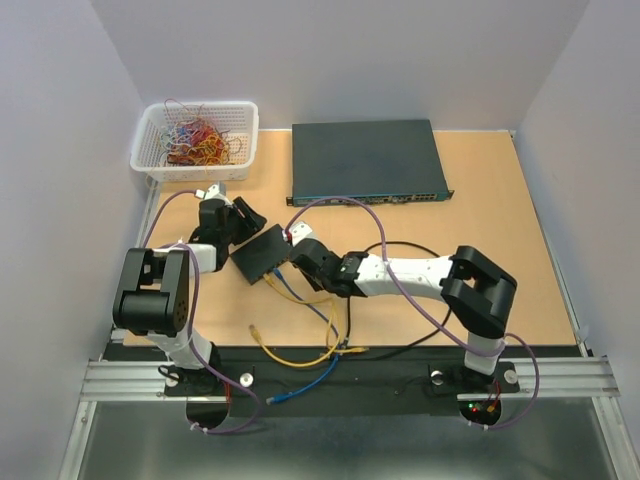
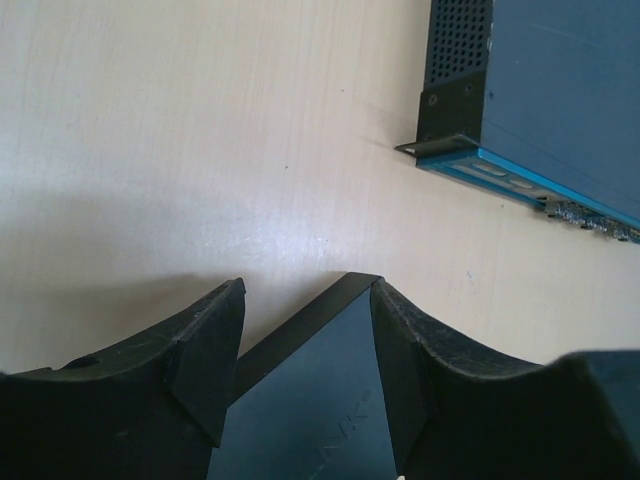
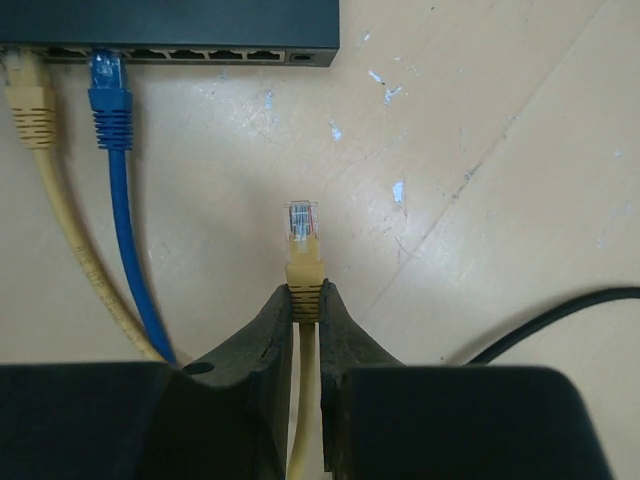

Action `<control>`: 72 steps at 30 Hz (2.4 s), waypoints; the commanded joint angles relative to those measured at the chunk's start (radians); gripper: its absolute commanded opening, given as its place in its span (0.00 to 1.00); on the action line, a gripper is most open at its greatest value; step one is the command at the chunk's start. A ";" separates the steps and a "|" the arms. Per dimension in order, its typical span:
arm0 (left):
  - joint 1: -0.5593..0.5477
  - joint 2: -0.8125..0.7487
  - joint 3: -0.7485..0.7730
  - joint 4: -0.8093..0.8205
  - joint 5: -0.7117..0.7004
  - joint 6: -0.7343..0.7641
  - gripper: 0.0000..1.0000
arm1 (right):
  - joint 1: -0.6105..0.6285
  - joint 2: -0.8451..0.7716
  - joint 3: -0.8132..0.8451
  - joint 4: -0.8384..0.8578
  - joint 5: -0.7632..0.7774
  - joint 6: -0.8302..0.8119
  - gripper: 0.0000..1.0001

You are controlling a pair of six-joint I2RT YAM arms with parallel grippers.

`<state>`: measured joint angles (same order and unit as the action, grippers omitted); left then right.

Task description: Insert the plug into the switch port

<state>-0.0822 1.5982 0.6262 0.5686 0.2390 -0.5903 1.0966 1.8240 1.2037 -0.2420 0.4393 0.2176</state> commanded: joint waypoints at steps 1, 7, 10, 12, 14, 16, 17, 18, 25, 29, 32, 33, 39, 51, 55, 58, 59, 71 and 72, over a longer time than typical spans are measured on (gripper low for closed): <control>0.007 0.009 0.038 0.030 0.020 0.018 0.63 | -0.012 0.050 0.053 0.092 -0.063 -0.020 0.00; 0.006 0.013 0.021 0.001 0.016 0.006 0.62 | -0.014 0.146 0.118 0.101 -0.053 -0.024 0.00; 0.006 0.011 0.004 -0.012 0.013 -0.006 0.62 | -0.018 0.181 0.146 0.109 -0.054 -0.023 0.01; 0.004 -0.001 -0.003 -0.021 0.008 -0.006 0.61 | -0.027 0.193 0.158 0.110 -0.048 -0.021 0.00; 0.004 -0.014 -0.020 -0.029 0.002 -0.008 0.61 | -0.046 0.210 0.172 0.110 -0.065 -0.011 0.01; 0.005 -0.018 -0.025 -0.036 0.000 -0.009 0.61 | -0.056 0.216 0.180 0.110 -0.085 -0.006 0.00; 0.004 -0.020 -0.028 -0.038 -0.001 -0.011 0.61 | -0.058 0.224 0.187 0.110 -0.094 -0.006 0.00; 0.005 -0.023 -0.028 -0.042 -0.001 -0.016 0.61 | -0.058 0.225 0.194 0.110 -0.102 -0.007 0.01; 0.004 -0.052 -0.049 -0.062 0.006 -0.034 0.61 | -0.060 0.241 0.246 0.110 -0.168 -0.017 0.00; 0.004 -0.053 -0.049 -0.070 0.009 -0.034 0.60 | -0.058 0.245 0.260 0.110 -0.229 -0.020 0.00; 0.004 -0.053 -0.048 -0.072 0.016 -0.037 0.60 | -0.058 0.242 0.261 0.110 -0.244 -0.015 0.01; 0.004 -0.050 -0.046 -0.072 0.016 -0.037 0.60 | -0.058 0.242 0.261 0.109 -0.246 -0.015 0.00; 0.002 -0.052 -0.046 -0.072 0.019 -0.037 0.60 | -0.058 0.259 0.278 0.106 -0.246 -0.011 0.00; 0.002 -0.046 -0.040 -0.075 0.010 -0.034 0.60 | -0.043 0.202 0.241 0.056 -0.272 -0.011 0.00; 0.004 -0.040 -0.034 -0.082 0.003 -0.031 0.60 | -0.034 0.189 0.235 0.049 -0.275 -0.009 0.01; 0.002 -0.037 -0.033 -0.084 0.002 -0.031 0.60 | -0.026 0.192 0.240 0.049 -0.269 -0.009 0.00; 0.002 -0.037 -0.033 -0.084 0.003 -0.029 0.60 | -0.026 0.193 0.241 0.049 -0.269 -0.009 0.00; 0.004 -0.040 -0.034 -0.090 -0.007 -0.023 0.60 | -0.020 0.204 0.250 0.043 -0.153 0.002 0.00; 0.004 -0.040 -0.034 -0.090 -0.009 -0.025 0.60 | -0.020 0.207 0.252 0.043 -0.145 0.002 0.01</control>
<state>-0.0811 1.5803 0.5945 0.5026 0.2314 -0.6216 1.0691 2.0708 1.4315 -0.2035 0.2169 0.2073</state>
